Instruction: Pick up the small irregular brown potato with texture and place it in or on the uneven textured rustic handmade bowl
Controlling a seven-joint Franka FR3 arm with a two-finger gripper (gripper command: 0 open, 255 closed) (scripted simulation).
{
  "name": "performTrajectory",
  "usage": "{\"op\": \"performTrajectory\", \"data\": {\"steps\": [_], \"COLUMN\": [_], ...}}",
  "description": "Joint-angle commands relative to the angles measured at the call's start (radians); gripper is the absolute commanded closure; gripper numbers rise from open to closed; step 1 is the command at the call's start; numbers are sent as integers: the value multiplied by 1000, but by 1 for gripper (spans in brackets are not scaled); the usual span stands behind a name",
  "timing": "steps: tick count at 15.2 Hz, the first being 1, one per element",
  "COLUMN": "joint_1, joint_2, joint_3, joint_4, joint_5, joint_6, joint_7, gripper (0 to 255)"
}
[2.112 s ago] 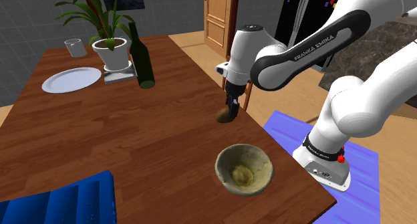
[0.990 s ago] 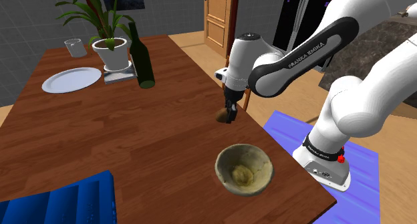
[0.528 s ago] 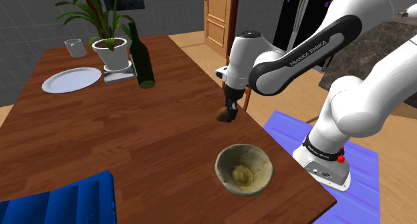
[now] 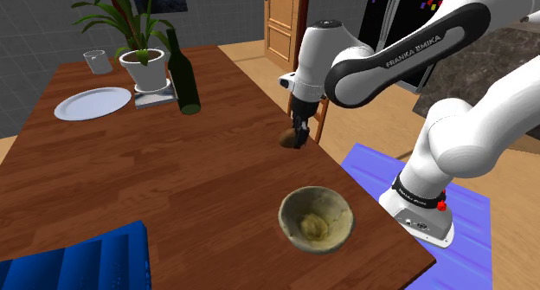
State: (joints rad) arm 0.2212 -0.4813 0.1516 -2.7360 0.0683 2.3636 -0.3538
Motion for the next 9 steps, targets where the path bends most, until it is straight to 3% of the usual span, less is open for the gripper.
{"op": "performTrajectory", "data": {"steps": [1, 9], "joint_1": [1, 2], "joint_2": [-20, -81], "joint_3": [-2, -11], "joint_4": [13, 83], "joint_5": [1, -1], "joint_6": [-34, -164], "joint_7": [0, -3], "gripper": [255, 255]}}
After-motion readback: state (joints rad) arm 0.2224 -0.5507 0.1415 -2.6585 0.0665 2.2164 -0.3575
